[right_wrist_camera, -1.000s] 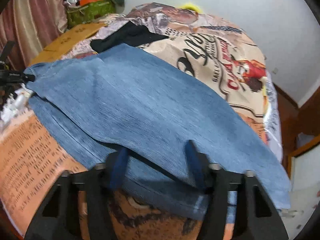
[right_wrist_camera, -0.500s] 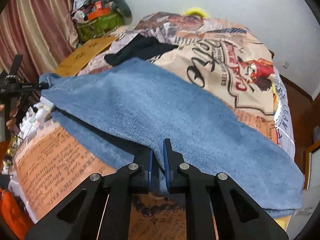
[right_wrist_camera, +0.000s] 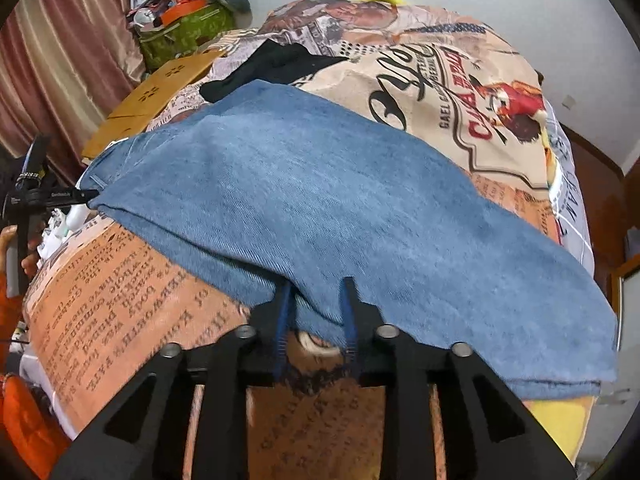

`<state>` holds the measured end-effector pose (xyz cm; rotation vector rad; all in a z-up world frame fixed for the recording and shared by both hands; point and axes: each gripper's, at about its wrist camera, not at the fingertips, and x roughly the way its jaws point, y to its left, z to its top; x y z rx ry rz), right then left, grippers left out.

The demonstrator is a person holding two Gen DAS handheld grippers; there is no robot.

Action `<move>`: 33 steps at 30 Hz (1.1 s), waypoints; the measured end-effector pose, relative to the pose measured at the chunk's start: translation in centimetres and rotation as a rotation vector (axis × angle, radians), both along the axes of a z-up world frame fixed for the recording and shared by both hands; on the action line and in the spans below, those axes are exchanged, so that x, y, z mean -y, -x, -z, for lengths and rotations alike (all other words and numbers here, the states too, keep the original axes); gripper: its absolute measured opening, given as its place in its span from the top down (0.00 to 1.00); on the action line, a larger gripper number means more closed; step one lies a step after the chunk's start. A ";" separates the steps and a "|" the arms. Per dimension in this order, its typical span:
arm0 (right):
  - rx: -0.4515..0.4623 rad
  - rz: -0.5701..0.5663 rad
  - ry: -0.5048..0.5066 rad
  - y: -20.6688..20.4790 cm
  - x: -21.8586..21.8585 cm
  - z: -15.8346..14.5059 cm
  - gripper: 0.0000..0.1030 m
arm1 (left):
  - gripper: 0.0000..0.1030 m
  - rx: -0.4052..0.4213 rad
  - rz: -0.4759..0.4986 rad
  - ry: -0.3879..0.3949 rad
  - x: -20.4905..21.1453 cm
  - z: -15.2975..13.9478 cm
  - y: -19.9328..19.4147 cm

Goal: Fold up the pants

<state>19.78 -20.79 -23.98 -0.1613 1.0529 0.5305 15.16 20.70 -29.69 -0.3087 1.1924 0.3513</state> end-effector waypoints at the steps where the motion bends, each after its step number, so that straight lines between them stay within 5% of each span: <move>1: 0.005 0.009 0.001 0.1 0.4 -0.1 0.57 | 0.64 -0.002 0.015 -0.026 0.2 -0.5 0.0; 4: 0.032 0.084 0.002 0.5 2.1 0.1 0.40 | 0.40 0.013 0.039 -0.119 0.8 -2.0 -0.2; 11: 0.016 0.275 -0.024 0.5 7.5 0.5 0.40 | 0.23 0.130 0.077 -0.159 2.9 -6.4 -1.8; 19: 0.034 0.554 -0.087 1.0 16.2 -0.4 0.40 | 0.21 0.171 0.258 -0.134 9.5 -8.2 -7.4; 28: 0.019 0.782 -0.056 1.3 24.0 1.3 0.40 | 0.21 0.088 0.454 -0.124 17.6 -5.1 -11.8; 33: 0.003 0.872 -0.103 1.5 27.2 2.9 0.40 | 0.20 0.052 0.486 -0.175 20.0 -3.5 -11.8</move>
